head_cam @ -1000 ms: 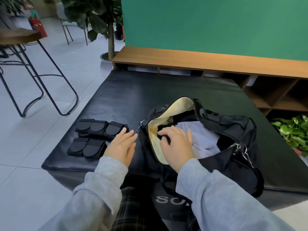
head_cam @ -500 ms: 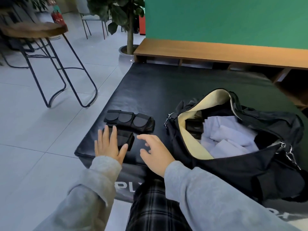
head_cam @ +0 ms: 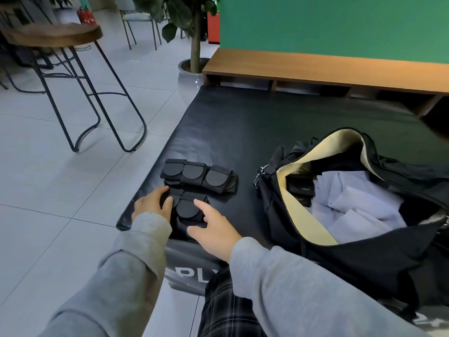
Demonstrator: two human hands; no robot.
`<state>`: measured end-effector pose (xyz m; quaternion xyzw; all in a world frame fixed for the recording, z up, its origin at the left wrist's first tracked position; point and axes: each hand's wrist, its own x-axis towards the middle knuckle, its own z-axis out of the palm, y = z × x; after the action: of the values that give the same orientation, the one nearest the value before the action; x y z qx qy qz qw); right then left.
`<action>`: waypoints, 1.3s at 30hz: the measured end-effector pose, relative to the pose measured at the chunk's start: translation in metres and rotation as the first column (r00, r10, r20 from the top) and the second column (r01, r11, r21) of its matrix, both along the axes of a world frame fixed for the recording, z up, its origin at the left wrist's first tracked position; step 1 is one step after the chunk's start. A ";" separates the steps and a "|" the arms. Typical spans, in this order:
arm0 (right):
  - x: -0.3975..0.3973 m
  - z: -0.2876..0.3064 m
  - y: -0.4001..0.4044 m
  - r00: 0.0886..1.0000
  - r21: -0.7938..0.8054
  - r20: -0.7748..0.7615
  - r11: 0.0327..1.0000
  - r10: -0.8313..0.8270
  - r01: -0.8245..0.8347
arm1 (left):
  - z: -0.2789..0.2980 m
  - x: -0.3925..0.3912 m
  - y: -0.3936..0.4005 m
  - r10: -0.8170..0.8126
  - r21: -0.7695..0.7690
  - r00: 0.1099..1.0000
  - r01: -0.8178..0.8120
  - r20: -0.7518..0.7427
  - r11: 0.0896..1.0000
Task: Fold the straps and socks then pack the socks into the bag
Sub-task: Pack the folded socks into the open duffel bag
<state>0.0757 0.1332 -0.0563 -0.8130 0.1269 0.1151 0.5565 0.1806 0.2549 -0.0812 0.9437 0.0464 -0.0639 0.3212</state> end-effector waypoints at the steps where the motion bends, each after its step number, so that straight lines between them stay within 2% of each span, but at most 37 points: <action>1: 0.000 0.000 -0.002 1.000 -0.005 -0.001 1.000 0.009 -0.009 | -0.003 -0.001 0.000 -0.022 -0.031 1.000 0.023 0.020 0.999; 3: -0.002 -0.002 -0.006 1.000 -0.007 0.009 1.000 -0.003 0.003 | -0.002 -0.008 -0.004 -0.074 -0.056 0.994 0.079 0.082 0.995; 5: -0.006 -0.004 -0.009 0.999 -0.020 0.032 0.999 -0.041 0.042 | 0.000 -0.017 -0.008 -0.061 -0.098 0.990 0.074 0.127 0.992; 9: -0.014 -0.007 -0.015 0.988 -0.039 0.106 0.992 -0.114 0.118 | 0.000 -0.036 -0.017 0.003 -0.285 0.993 0.030 0.114 0.958; 15: -0.023 0.001 -0.029 0.946 0.077 0.170 0.961 -0.275 0.265 | 0.017 -0.064 -0.037 0.032 -0.602 0.995 0.031 0.093 0.798; 22: -0.029 0.019 -0.040 0.810 0.242 0.267 0.850 -0.521 0.467 | 0.039 -0.081 -0.065 -0.010 -0.667 0.986 0.121 0.168 0.735; 29: -0.044 0.040 -0.081 0.751 0.108 0.377 0.831 -0.542 0.546 | 0.042 -0.085 -0.103 -0.080 -0.734 0.980 0.190 0.183 0.652; 35: -0.056 0.057 -0.114 0.683 0.126 0.451 0.799 -0.574 0.589 | 0.059 -0.092 -0.134 -0.139 -0.784 0.964 0.265 0.227 0.561; 39: -0.067 0.067 -0.142 0.609 0.124 0.505 0.750 -0.611 0.650 | 0.069 -0.094 -0.160 -0.197 -0.773 0.940 0.341 0.278 0.535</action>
<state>0.0086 -0.0092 0.0112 -0.7348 0.2547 -0.3148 0.5441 0.0866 0.0952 -0.0118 0.6888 -0.1596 -0.0523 0.7052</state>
